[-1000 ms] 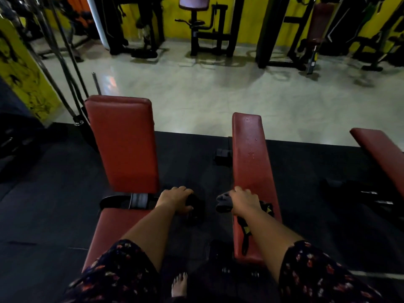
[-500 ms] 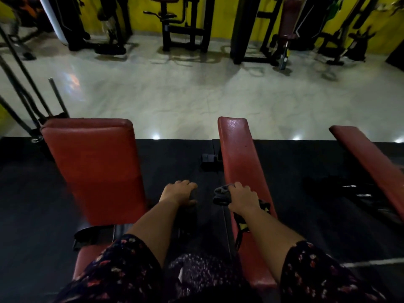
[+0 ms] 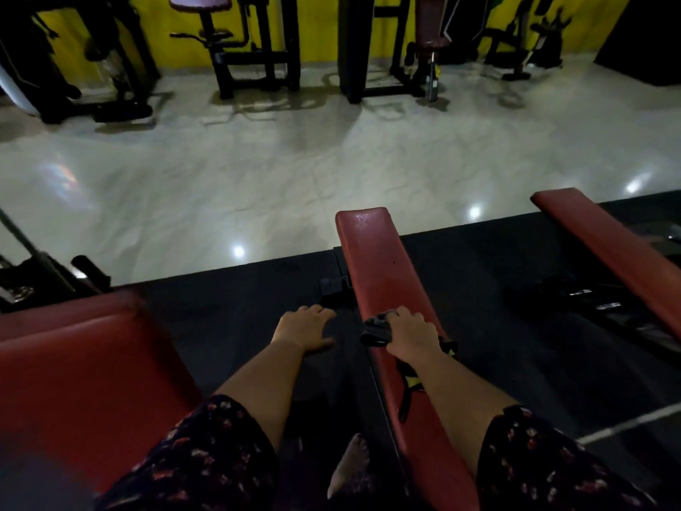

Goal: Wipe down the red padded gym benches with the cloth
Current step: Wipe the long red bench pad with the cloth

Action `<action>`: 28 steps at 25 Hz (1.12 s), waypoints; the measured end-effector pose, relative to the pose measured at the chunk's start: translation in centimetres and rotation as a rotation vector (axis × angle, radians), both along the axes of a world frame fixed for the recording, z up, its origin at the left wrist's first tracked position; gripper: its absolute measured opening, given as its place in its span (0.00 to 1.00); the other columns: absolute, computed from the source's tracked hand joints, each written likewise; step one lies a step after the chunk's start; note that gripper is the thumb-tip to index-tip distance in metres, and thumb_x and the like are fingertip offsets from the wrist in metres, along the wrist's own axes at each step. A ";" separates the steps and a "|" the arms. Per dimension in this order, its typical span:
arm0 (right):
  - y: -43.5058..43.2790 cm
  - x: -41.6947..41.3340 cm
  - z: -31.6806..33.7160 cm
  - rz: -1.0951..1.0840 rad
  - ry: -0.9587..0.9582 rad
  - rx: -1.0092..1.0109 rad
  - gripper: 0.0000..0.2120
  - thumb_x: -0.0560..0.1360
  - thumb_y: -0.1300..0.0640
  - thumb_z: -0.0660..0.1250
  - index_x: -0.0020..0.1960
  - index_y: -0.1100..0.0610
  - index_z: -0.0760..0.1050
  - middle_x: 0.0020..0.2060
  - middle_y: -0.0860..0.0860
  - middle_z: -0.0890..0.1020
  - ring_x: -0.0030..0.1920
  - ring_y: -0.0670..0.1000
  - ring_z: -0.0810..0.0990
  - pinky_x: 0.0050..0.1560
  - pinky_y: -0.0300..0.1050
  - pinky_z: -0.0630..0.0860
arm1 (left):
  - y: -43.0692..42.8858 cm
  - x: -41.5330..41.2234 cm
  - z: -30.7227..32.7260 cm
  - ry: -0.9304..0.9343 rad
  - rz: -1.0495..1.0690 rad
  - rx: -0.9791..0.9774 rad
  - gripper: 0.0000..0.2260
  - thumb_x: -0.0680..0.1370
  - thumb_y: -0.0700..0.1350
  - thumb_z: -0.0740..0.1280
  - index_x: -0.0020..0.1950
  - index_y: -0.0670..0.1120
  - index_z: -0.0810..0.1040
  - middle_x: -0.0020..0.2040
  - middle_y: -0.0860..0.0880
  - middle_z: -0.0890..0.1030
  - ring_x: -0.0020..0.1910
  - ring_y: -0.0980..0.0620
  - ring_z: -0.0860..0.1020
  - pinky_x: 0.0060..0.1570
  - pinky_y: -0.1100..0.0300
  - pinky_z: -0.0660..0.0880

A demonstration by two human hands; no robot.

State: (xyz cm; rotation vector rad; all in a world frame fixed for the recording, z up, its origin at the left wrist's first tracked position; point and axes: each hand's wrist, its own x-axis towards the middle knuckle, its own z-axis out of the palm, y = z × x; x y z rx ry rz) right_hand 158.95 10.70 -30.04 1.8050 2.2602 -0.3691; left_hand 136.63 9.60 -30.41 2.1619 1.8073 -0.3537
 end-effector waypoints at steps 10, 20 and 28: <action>14.9 6.2 1.0 -0.142 0.001 0.009 0.24 0.77 0.52 0.67 0.71 0.54 0.65 0.66 0.53 0.68 0.63 0.60 0.70 0.58 0.56 0.71 | 17.0 5.4 1.0 0.029 -0.130 0.014 0.27 0.79 0.60 0.62 0.76 0.55 0.62 0.72 0.50 0.69 0.68 0.47 0.69 0.59 0.48 0.72; 18.7 10.2 0.3 -0.227 0.008 0.072 0.23 0.77 0.52 0.66 0.70 0.54 0.65 0.65 0.53 0.68 0.62 0.59 0.71 0.57 0.54 0.72 | 23.1 7.5 1.4 0.005 -0.098 0.017 0.31 0.78 0.61 0.62 0.78 0.55 0.59 0.74 0.50 0.66 0.70 0.47 0.68 0.60 0.46 0.72; 20.3 12.0 -0.8 -0.257 0.054 0.092 0.28 0.75 0.51 0.68 0.71 0.54 0.61 0.63 0.54 0.69 0.61 0.58 0.72 0.56 0.52 0.74 | 26.2 9.7 0.3 0.023 -0.124 -0.011 0.32 0.77 0.62 0.63 0.78 0.55 0.58 0.76 0.50 0.64 0.71 0.46 0.67 0.61 0.46 0.71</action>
